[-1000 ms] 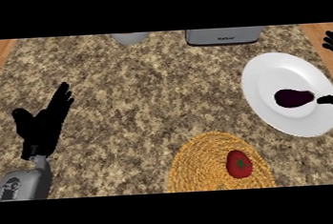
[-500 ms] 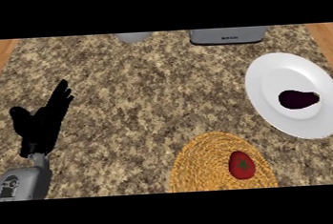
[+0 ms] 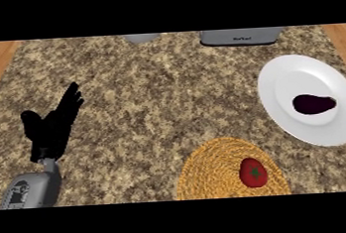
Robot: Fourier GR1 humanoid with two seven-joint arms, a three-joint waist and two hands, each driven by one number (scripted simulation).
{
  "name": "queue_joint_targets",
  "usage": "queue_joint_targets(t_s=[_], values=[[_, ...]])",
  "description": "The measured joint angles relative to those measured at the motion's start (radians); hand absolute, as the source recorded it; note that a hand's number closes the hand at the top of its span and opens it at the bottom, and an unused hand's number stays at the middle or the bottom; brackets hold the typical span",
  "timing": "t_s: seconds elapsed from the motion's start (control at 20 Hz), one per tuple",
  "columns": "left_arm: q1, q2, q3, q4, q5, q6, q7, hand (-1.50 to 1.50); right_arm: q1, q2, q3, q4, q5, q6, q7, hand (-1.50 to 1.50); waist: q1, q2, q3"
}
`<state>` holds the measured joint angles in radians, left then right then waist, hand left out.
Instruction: Pick the eggplant from the placemat and place it in the plate
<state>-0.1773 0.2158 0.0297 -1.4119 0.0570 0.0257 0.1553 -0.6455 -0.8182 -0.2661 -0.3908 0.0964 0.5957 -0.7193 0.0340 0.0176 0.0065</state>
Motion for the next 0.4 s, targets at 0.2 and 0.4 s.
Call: queue_joint_targets(t_s=[0.2,0.4], values=[[-0.007,-0.002,0.002,0.012,-0.006,0.005,-0.003,0.00,0.017,-0.017,0.018,0.003,0.003,-0.014,-0.014,-1.50,0.002,0.002,0.000],[-0.016,0.000,0.003,0.016,-0.005,-0.001,-0.007,0.00,0.026,-0.035,0.039,0.009,0.010,-0.030,-0.028,-1.50,0.008,0.004,0.001]])
